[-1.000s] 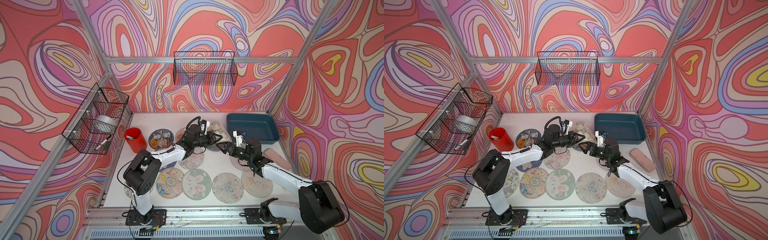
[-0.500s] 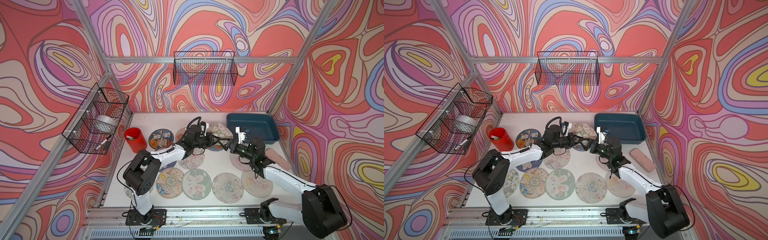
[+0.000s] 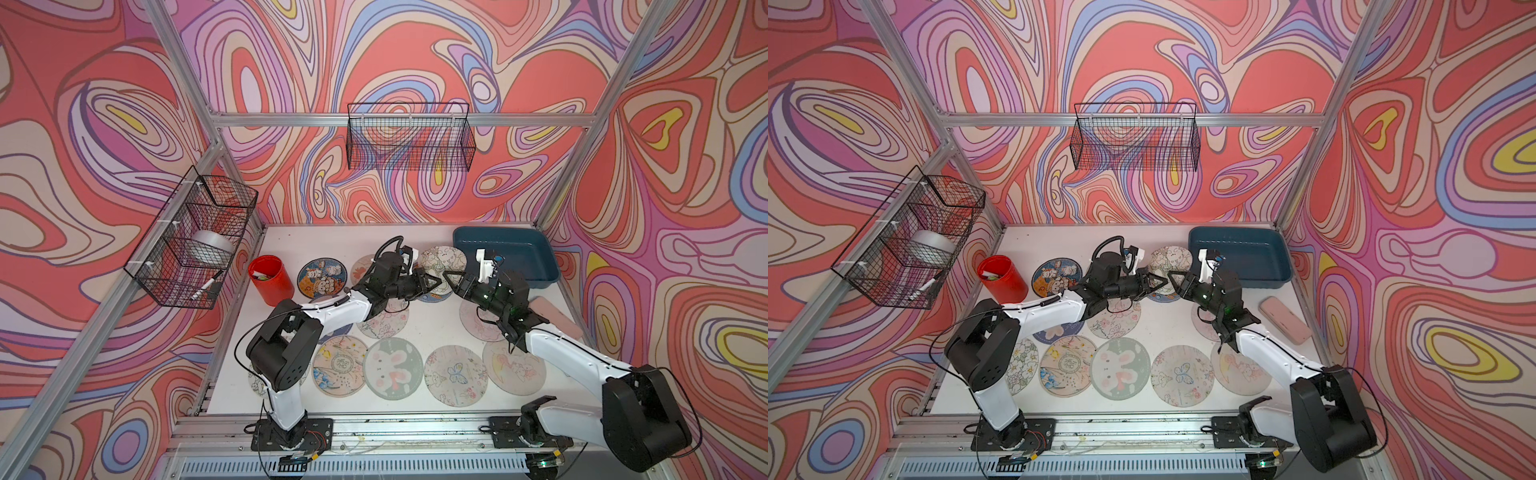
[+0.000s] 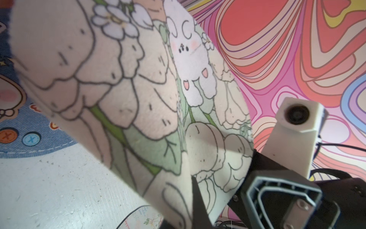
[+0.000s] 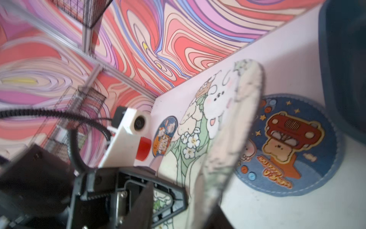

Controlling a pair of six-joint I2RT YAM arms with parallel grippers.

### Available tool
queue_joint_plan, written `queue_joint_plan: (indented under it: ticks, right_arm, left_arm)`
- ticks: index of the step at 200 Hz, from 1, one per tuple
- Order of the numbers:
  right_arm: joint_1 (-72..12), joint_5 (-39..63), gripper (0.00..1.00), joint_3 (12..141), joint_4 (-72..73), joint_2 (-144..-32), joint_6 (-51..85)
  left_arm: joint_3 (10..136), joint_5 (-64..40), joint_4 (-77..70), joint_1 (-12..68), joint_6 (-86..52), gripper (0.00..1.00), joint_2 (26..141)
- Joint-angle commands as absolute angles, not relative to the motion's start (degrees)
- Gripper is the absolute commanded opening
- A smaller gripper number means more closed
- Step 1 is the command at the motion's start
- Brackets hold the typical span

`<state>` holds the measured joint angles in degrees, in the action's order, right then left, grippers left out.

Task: Put the coasters into the storage box
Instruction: Pick up the coaster from the center of the board, then place the coaster in the storage box.

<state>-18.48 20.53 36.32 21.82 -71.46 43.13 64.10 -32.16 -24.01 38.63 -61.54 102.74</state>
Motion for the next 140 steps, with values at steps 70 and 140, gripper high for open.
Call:
queue_joint_plan:
  ticks: [70,140]
  right_arm:
    - [-18.73,8.30,0.00,45.79,9.39,-72.80,34.31]
    - [-18.55,-8.74,0.00,54.36,0.81,-74.54,27.49]
  left_arm:
    - [64.58,-28.32,-13.77,38.86,-54.50,0.45,99.38]
    - [66.06,-11.90,5.43,38.85,-42.97,1.00,93.06]
